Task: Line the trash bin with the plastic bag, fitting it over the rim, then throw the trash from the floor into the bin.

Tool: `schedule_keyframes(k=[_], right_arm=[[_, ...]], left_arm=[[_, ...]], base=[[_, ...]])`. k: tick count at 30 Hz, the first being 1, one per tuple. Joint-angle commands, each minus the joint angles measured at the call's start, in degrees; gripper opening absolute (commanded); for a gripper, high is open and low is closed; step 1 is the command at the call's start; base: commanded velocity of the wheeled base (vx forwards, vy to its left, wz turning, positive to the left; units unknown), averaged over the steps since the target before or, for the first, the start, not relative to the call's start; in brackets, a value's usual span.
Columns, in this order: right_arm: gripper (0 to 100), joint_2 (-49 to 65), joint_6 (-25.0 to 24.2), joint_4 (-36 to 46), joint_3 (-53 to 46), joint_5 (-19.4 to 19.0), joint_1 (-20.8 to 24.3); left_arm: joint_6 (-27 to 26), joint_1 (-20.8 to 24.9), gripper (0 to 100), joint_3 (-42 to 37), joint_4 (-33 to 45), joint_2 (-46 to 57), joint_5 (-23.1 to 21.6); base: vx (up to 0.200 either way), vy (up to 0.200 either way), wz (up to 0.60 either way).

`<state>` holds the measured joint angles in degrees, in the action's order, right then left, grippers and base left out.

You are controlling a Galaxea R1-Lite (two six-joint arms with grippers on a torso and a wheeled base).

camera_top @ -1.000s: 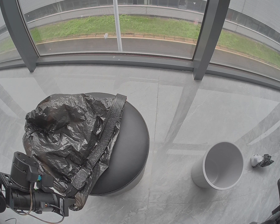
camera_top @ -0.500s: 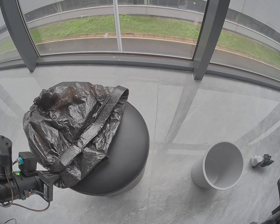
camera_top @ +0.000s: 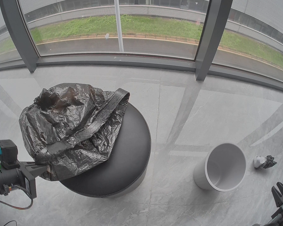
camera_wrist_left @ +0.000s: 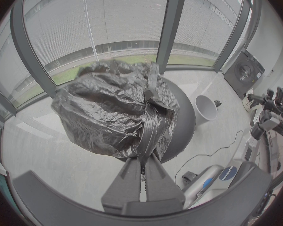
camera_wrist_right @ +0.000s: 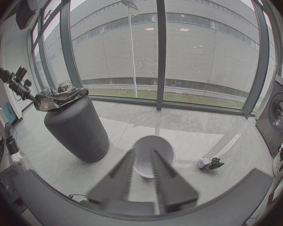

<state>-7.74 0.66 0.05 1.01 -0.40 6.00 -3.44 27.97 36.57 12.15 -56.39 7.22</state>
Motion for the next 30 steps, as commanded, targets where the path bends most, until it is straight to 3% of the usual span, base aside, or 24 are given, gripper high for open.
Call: schedule_keyframes(k=[1, 9, 12, 15, 16, 17, 18, 19, 21, 22, 23, 26, 30], right_arm=[[100, -2.2, 2.6, 0.0, -0.7, -1.5, 1.3], [100, 1.0, 3.5, 0.0, -0.7, -1.9, 2.1], [100, 2.5, 1.8, -0.7, 0.7, -2.2, -4.6], [100, -11.8, -8.2, -8.6, 15.2, -2.9, -16.6], [100, -12.6, -8.7, -9.1, 16.1, -3.1, -17.0], [100, -22.4, -9.3, -13.3, 22.8, -8.5, -18.4], [100, -24.1, -8.3, -13.7, 24.0, -10.2, -18.2], [100, -29.6, -2.3, -13.7, 26.5, -15.9, -16.6], [100, -38.6, 7.4, -14.7, 28.8, -21.9, -12.8], [100, -40.2, 8.6, -15.1, 29.4, -22.5, -12.1], [100, -49.7, 12.8, -18.1, 33.9, -22.9, -7.5], [100, -65.8, 13.8, -22.6, 46.2, -22.1, 3.8], [100, -83.3, 14.9, -23.2, 61.6, -20.3, 13.0]], left_arm=[[-0.1, -1.4, 0, 8.1, 4.4, 1.5, 0.0], [-0.9, -1.0, 0, 22.2, 10.8, -4.3, -0.4], [-1.7, -0.8, 0, 26.3, 11.5, -6.6, -0.4], [-2.1, -0.6, 0, 29.0, 12.3, -8.1, -0.7], [-2.1, -0.6, 0, 29.0, 12.3, -8.2, -0.7], [-2.1, -0.4, 0, 28.9, 12.5, -8.6, -1.8], [-2.2, -0.3, 0, 28.7, 12.5, -8.7, -2.0], [-2.4, -0.2, 0, 28.2, 12.4, -8.7, -2.6], [-3.2, 0.2, 0, 28.3, 12.3, -9.1, -2.7], [-3.3, 0.4, 0, 28.5, 12.2, -9.2, -2.7], [-3.7, 0.6, 0, 29.3, 12.1, -10.1, -2.7], [-3.8, 0.7, 0, 31.5, 12.0, -11.9, -2.7], [-3.9, 1.7, 0, 35.2, 11.8, -14.2, -2.7]], base=[[0.000, 0.000, 0.00], [0.000, 0.000, 0.00], [0.000, 0.000, 0.00], [0.000, 0.000, 0.00], [0.000, 0.000, 0.00], [0.000, 0.000, 0.00], [0.000, 0.000, 0.00], [0.000, 0.000, 0.00], [0.000, 0.000, 0.00], [0.000, 0.000, 0.00], [0.000, 0.000, 0.00], [0.000, 0.000, 0.00], [0.000, 0.000, 0.00]])
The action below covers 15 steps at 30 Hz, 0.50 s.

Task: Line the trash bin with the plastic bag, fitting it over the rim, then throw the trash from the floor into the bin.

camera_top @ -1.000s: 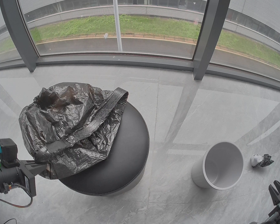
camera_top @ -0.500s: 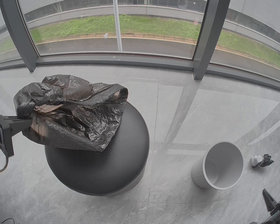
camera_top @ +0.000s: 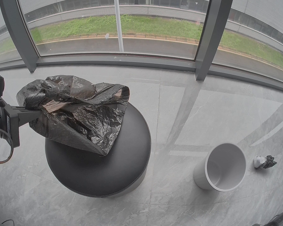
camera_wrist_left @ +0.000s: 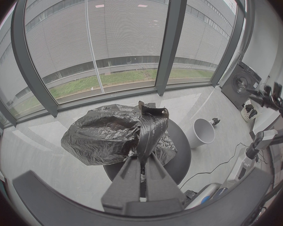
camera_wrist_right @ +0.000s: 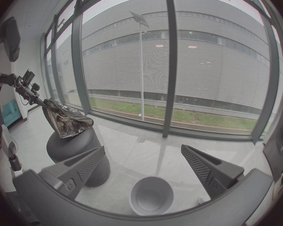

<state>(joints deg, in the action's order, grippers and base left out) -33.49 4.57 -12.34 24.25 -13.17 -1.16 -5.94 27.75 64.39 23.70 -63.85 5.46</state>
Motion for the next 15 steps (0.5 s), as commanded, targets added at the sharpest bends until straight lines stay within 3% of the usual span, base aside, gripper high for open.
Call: schedule_keyframes(k=[1, 7, 8, 14, 15], right_arm=[[100, -63.5, 12.2, -11.0, 43.7, -7.4, 22.5], [100, -81.1, 14.1, -11.1, 60.4, -6.3, 30.0], [100, -85.9, 13.9, -11.7, 64.7, -4.8, 31.8], [100, -91.8, 13.0, -16.0, 68.8, -3.1, 34.8], [100, -94.0, 12.0, -18.1, 68.6, -2.8, 37.1]], left_arm=[[-1.4, 2.7, 0, 8.8, 0.4, -7.2, -0.9], [-2.2, 4.7, 0, 12.2, 0.9, -7.4, -0.5], [-3.2, 4.8, 0, 12.7, 1.0, -7.2, -0.5], [-6.3, 4.9, 0, 13.5, 1.0, -6.7, -0.6], [-8.5, 4.9, 0, 13.8, 0.9, -6.2, -0.8]], base=[[0.000, 0.000, 0.00], [0.000, 0.000, 0.00], [0.000, 0.000, 0.00], [0.000, 0.000, 0.00], [0.000, 0.000, 0.00]])
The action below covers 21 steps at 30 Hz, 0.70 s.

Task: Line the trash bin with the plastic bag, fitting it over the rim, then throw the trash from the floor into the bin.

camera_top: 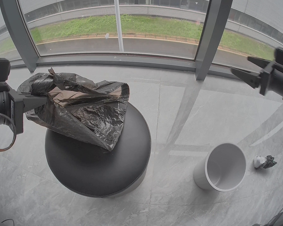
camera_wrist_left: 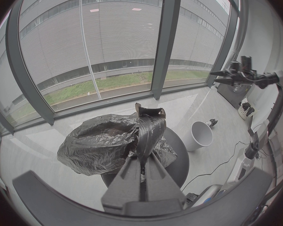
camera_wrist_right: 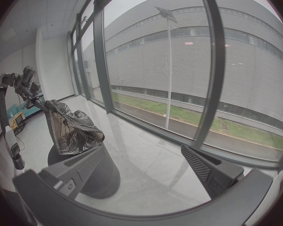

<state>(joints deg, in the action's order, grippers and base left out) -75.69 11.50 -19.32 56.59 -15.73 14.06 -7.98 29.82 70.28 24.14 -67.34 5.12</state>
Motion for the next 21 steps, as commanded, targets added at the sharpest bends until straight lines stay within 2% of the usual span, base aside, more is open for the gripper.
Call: schedule_keyframes(k=[1, 9, 15, 17, 21], right_arm=[[100, -51.9, 5.1, -11.4, 36.0, 0.0, 22.4], [100, -53.3, 4.9, -16.3, 33.4, 0.6, 23.5], [100, -52.4, 3.5, -19.3, 27.5, 0.3, 24.6], [100, -52.8, 1.6, -25.2, 25.0, 0.5, 25.2], [100, -54.1, 1.1, -31.6, 25.4, 1.9, 25.2]], left_arm=[[-7.2, 2.9, 0, 7.9, 0.5, -2.4, -0.5], [-11.6, 3.6, 0, 7.8, 0.6, -0.2, -0.5], [-12.2, 3.9, 0, 7.2, 0.6, 0.2, -0.1], [-12.2, 4.1, 0, 7.2, 0.6, 0.1, -0.1], [-12.3, 5.3, 0, 7.1, 0.6, 0.2, 0.2]], base=[[0.000, 0.000, 0.00], [0.000, 0.000, 0.00], [0.000, 0.000, 0.00], [0.000, 0.000, 0.00], [0.000, 0.000, 0.00]])
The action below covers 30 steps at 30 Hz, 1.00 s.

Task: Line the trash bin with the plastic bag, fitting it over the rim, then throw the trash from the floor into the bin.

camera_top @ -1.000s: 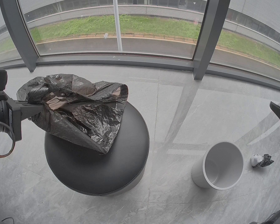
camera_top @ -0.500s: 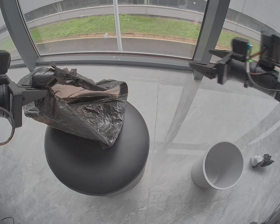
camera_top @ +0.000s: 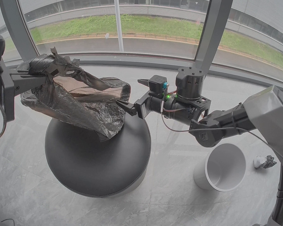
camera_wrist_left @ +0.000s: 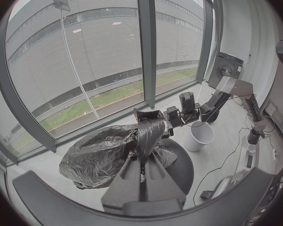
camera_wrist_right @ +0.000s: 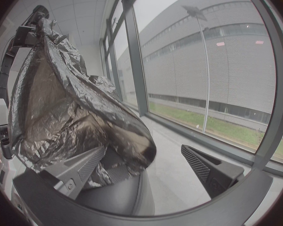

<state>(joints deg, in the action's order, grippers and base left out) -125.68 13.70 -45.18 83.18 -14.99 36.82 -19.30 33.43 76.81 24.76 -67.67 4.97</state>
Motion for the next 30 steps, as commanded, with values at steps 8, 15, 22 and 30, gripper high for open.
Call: schedule_keyframes(k=[8, 15, 22, 30], right_arm=[[100, -4.0, -2.5, -7.8, 3.8, 5.7, 1.2], [100, -4.5, -2.5, -8.0, 5.2, 5.9, 0.5], [100, -5.6, -4.1, -8.0, 5.9, 2.9, 0.9], [100, -6.4, -4.6, -8.1, 7.4, -2.1, 1.9]], left_arm=[[-1.4, 2.3, 0, 0.4, -0.1, 0.5, 0.3], [-1.6, 3.9, 0, 0.3, -0.1, 1.5, 0.3], [-1.7, 3.9, 0, 0.2, -0.1, 2.1, 0.2], [-1.8, 3.9, 0, -2.5, -0.1, 3.2, 0.2]], base=[[0.000, 0.000, 0.00], [0.000, 0.000, 0.00], [0.000, 0.000, 0.00], [0.000, 0.000, 0.00]])
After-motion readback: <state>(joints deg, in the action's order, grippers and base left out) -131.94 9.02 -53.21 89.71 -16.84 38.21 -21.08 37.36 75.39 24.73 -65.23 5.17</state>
